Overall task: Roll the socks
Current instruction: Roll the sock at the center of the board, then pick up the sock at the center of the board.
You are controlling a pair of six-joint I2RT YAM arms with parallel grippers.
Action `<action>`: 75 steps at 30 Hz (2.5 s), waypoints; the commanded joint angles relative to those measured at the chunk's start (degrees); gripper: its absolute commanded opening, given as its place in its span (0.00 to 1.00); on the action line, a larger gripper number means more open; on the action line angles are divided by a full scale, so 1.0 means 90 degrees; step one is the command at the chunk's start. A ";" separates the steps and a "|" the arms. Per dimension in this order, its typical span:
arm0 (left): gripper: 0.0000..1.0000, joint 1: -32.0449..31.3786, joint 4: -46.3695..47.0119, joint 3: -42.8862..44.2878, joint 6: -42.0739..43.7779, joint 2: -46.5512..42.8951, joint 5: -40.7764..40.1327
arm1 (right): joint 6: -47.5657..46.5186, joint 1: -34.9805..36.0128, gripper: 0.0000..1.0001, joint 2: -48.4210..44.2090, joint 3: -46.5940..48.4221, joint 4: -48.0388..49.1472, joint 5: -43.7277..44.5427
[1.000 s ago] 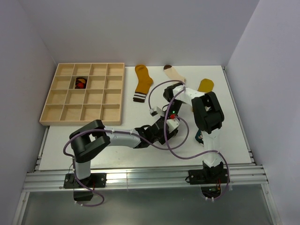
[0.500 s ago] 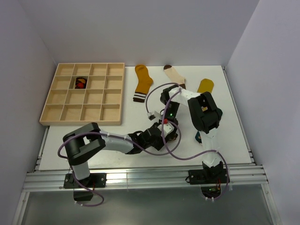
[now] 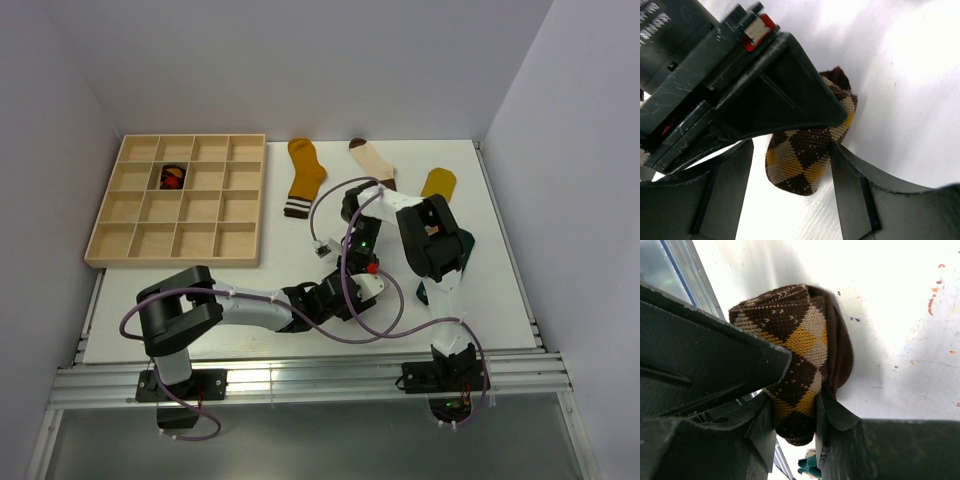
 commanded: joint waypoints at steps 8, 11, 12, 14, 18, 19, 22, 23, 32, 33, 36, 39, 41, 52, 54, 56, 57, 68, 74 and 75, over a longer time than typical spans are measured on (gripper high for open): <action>0.69 -0.0023 -0.0289 0.0641 0.0553 0.0534 0.0119 | -0.0078 0.0088 0.24 0.0459 0.0087 0.0562 0.0444; 0.69 -0.0023 -0.0426 0.0828 0.0651 0.0798 0.0149 | -0.0068 0.0088 0.24 0.0498 0.0136 0.0532 0.0454; 0.69 -0.0023 -0.0426 0.0837 0.0661 0.0876 0.0168 | -0.0068 0.0088 0.24 0.0517 0.0146 0.0532 0.0454; 0.69 -0.0013 -0.0435 0.0896 0.0681 0.0935 0.0207 | -0.0068 0.0088 0.24 0.0556 0.0175 0.0513 0.0454; 0.69 0.0016 -0.0523 0.1003 0.0710 0.1140 0.0255 | -0.0068 0.0097 0.24 0.0586 0.0214 0.0483 0.0474; 0.69 0.0064 -0.0552 0.1062 0.0681 0.1169 0.0275 | -0.0077 0.0097 0.24 0.0586 0.0214 0.0474 0.0474; 0.68 0.0143 -0.0514 0.1062 0.0603 0.1170 0.0450 | -0.0087 0.0107 0.24 0.0605 0.0214 0.0464 0.0483; 0.67 0.0172 -0.0533 0.1082 0.0535 0.1160 0.0538 | -0.0087 0.0117 0.24 0.0615 0.0214 0.0464 0.0483; 0.00 0.0289 -0.0797 0.1160 0.0125 0.1248 0.1134 | 0.0010 0.0127 0.29 0.0547 0.0234 0.0542 0.0474; 0.00 0.0289 -0.0777 0.1121 0.0076 0.1219 0.1154 | 0.0020 0.0117 0.31 0.0527 0.0243 0.0561 0.0425; 0.00 0.0328 -0.0777 0.1014 -0.0129 0.1170 0.1339 | 0.0137 0.0078 0.41 0.0381 0.0244 0.0688 0.0269; 0.00 0.0406 -0.0885 0.0974 -0.0344 0.1218 0.1418 | 0.0332 -0.0029 0.52 0.0156 0.0302 0.0854 0.0113; 0.00 0.0455 -0.0982 0.0984 -0.0539 0.1238 0.1418 | 0.0469 -0.0223 0.57 -0.0048 0.0457 0.0864 -0.0111; 0.00 0.0895 -0.0553 0.0438 -0.1574 0.0818 0.1574 | 0.0468 -0.1825 0.63 -0.1512 0.1035 -0.0113 -0.1733; 0.00 0.0953 -0.0485 0.0389 -0.1653 0.0760 0.1516 | 0.0566 -0.2088 0.63 -0.1728 0.0967 -0.0054 -0.1957; 0.00 0.1012 -0.0436 0.0340 -0.1867 0.0575 0.1350 | 0.0810 -0.2284 0.63 -0.2118 0.0830 0.0180 -0.2007; 0.00 0.1099 -0.0339 0.0262 -0.1955 0.0468 0.1301 | 0.0782 -0.2382 0.63 -0.2245 0.0781 0.0219 -0.2075; 0.00 0.2456 -0.1235 0.1139 -0.2591 -0.1299 0.0151 | 0.2080 -0.2852 0.63 -0.3408 -0.0010 0.1860 -0.1333; 0.00 0.3911 -0.1490 0.1998 -0.2006 -0.1546 -0.1060 | 0.2676 -0.2862 0.63 -0.3760 0.0106 0.2329 -0.1002; 0.00 0.4251 -0.1548 0.2280 -0.1753 -0.1497 -0.1430 | 0.2696 -0.2852 0.63 -0.3760 0.0146 0.2339 -0.0972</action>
